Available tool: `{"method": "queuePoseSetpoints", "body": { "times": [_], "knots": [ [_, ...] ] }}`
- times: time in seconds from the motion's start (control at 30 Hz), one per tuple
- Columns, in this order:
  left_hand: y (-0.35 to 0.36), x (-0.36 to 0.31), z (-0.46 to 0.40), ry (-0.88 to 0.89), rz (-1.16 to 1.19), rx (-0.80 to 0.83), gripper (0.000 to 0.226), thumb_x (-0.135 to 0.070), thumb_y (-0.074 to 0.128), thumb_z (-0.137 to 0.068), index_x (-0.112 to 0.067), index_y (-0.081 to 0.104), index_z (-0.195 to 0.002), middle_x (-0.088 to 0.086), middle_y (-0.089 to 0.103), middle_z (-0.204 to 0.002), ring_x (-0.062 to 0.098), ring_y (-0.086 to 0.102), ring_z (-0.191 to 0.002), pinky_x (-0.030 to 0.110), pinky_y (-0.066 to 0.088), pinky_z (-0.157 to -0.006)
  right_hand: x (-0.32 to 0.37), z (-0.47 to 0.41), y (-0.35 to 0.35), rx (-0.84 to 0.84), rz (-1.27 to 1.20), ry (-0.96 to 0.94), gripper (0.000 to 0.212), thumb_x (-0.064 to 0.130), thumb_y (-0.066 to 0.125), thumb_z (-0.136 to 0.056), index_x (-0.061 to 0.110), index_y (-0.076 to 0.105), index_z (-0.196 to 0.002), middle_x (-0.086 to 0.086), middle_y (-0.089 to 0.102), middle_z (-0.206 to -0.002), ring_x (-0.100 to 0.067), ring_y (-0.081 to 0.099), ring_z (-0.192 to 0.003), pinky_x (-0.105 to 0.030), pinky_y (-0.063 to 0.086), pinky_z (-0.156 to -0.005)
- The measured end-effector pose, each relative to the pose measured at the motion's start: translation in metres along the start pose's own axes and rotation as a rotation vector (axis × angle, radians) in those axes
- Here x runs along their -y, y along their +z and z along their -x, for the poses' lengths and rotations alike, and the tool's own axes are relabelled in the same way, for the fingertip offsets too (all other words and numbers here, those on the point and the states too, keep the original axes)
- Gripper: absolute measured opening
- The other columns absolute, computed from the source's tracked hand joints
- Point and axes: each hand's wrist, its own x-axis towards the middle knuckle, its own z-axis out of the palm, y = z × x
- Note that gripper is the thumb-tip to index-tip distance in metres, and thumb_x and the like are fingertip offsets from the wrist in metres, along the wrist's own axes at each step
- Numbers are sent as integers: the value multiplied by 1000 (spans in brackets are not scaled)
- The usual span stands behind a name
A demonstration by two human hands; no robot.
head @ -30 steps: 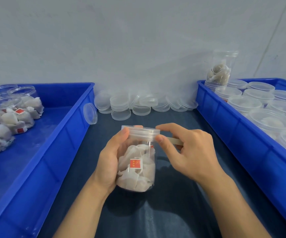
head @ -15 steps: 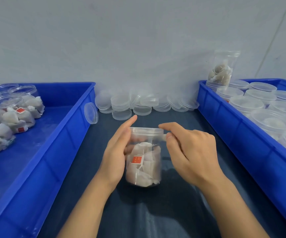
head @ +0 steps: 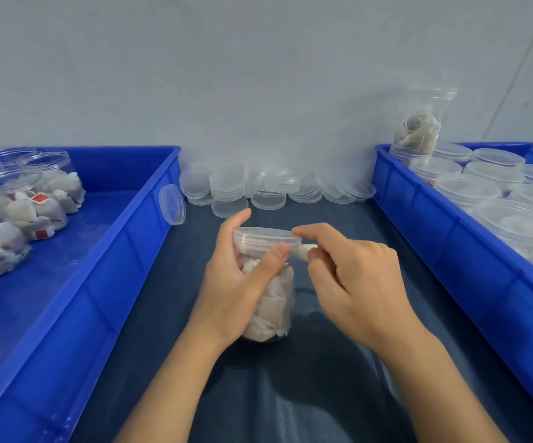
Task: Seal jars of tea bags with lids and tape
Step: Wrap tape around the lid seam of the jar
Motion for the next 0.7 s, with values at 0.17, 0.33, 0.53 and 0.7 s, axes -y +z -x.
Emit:
{"method": "queuePoseSetpoints", "body": {
  "times": [0.17,0.33,0.53,0.7],
  "knots": [
    [-4,1,0,8,20,16,77,-75,69,-78,-52,44,-148,-15,73,-124,9,70,-118,46,55,-106,-11,-3,-4,115,-153,46,32,20,59,-101,33,70,-128,2,45,-51,-21,43,-51,-29,33,-55],
    [-8,1,1,-10,74,49,68,-68,63,-83,-47,49,-146,-11,75,-115,12,77,-104,40,59,-91,-14,-2,-6,186,-186,52,30,39,58,-101,41,66,-131,9,44,-47,-19,43,-50,-31,39,-58],
    [-10,5,-2,-57,73,48,54,-69,58,-83,-51,58,-134,-4,73,-118,21,71,-114,56,54,-106,-15,-1,-6,98,-110,48,27,43,56,-101,33,72,-119,13,43,-45,-17,46,-48,-31,36,-57],
    [-9,6,-3,-87,152,54,50,-63,59,-82,-42,64,-126,8,72,-120,31,71,-108,57,55,-101,-16,-2,-4,66,-67,60,33,48,53,-95,31,74,-115,12,41,-44,-15,45,-46,-31,38,-56]
  ]
}}
